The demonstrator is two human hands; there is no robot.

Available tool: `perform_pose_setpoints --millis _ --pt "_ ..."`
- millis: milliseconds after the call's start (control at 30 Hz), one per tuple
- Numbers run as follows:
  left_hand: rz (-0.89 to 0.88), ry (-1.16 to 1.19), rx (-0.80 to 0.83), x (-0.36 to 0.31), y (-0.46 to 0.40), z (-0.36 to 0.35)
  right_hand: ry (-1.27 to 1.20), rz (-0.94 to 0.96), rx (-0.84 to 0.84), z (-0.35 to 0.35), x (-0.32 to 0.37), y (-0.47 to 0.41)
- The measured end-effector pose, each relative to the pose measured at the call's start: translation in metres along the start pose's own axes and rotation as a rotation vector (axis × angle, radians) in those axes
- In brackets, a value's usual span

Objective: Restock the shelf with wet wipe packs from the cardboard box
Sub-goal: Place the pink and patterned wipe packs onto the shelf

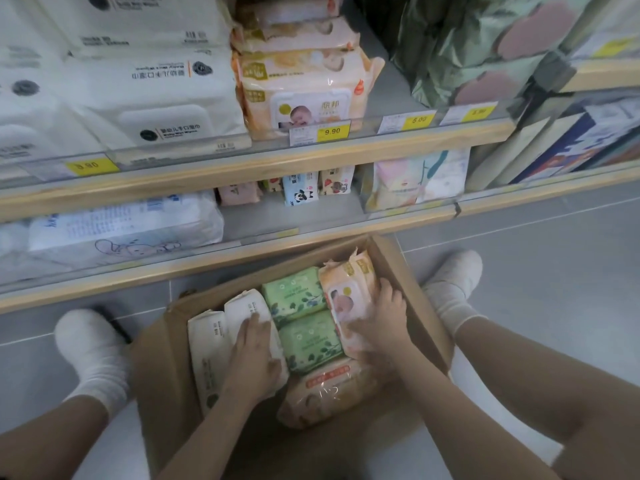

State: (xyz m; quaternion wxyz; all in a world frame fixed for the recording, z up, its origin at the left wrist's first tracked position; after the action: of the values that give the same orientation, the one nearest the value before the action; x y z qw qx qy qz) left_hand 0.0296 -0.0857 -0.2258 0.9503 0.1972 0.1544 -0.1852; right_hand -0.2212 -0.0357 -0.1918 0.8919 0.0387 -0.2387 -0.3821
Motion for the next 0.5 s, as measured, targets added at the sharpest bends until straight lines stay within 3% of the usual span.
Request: perform_pose_setpoints --millis 367,500 --pt "-0.019 0.028 0.039 0.000 0.000 0.003 -0.075 0.015 0.166 -0.009 0.014 0.007" --pt "-0.106 0.010 0.049 -0.013 0.004 0.005 -0.099 0.056 0.163 0.008 0.019 0.002"
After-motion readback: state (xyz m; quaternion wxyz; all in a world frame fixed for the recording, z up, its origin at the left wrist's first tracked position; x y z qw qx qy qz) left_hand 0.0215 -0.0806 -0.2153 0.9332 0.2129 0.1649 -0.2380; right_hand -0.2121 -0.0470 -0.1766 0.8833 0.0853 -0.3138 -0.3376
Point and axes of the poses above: each hand's wrist, its own y-axis away from the middle knuckle, its own z-axis out of the back of the hand, x = y × z, the point moved 6 cm from there along -y, towards the middle knuckle, and after that the axes turned 7 degrees about -x, right-handed, at the moved point
